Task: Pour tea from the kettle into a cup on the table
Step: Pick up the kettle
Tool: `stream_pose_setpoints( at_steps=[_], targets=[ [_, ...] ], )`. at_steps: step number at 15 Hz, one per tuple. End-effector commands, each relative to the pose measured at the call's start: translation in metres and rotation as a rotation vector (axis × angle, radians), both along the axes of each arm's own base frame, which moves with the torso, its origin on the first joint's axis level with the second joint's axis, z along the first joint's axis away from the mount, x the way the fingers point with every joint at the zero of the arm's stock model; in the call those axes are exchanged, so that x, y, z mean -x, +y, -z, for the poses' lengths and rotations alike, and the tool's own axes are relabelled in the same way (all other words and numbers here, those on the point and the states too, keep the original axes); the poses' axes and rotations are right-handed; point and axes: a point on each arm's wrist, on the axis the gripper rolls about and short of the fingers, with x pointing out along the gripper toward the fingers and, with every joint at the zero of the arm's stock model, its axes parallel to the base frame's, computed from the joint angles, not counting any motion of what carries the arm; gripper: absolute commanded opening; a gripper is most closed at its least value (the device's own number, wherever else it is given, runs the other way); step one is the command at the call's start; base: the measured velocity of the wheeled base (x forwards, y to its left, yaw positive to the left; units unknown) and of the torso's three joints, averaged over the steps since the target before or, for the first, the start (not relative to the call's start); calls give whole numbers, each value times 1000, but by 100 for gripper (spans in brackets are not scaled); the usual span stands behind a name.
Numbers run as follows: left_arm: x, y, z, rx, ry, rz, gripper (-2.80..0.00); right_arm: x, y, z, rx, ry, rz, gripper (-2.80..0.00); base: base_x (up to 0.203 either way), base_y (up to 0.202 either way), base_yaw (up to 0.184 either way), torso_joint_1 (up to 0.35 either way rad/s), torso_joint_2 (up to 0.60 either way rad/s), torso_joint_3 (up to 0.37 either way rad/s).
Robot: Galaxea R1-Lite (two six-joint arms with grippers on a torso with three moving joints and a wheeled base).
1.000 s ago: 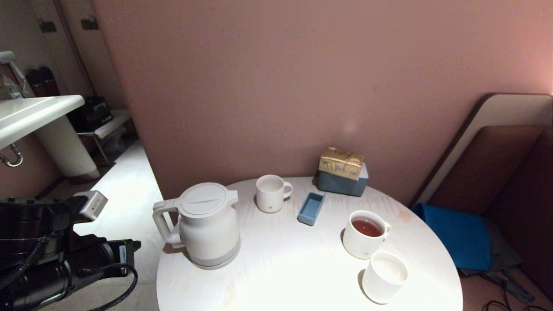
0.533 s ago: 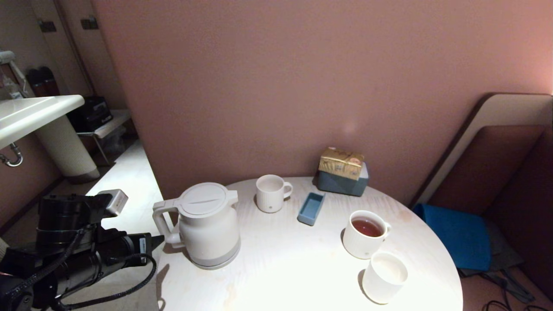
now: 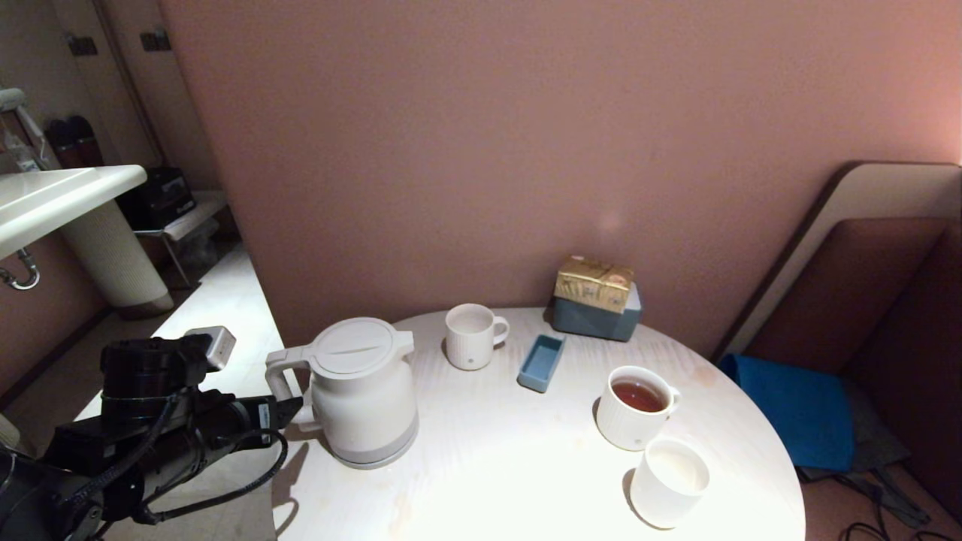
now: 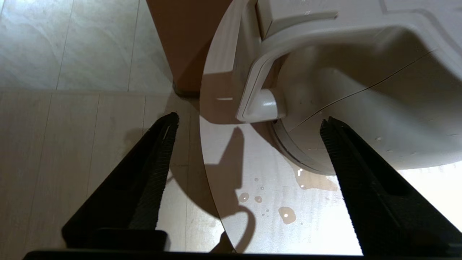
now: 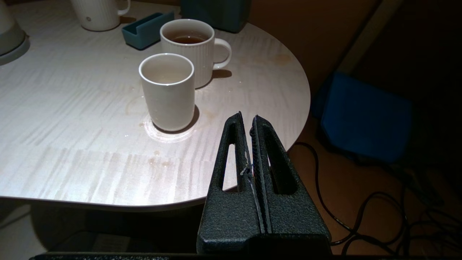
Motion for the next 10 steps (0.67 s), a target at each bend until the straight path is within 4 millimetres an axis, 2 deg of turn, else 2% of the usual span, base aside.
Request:
stream_pose_setpoints(
  at_steps=[1, 10],
  targets=[
    [-4, -1, 5, -2, 13, -2, 0, 0, 0, 0, 1, 0, -1, -280, 0, 0, 0, 0, 0, 0],
    [-22, -2, 3, -31, -11, -56, 0, 0, 0, 0, 1, 0, -1, -280, 0, 0, 0, 0, 0, 0]
  ],
)
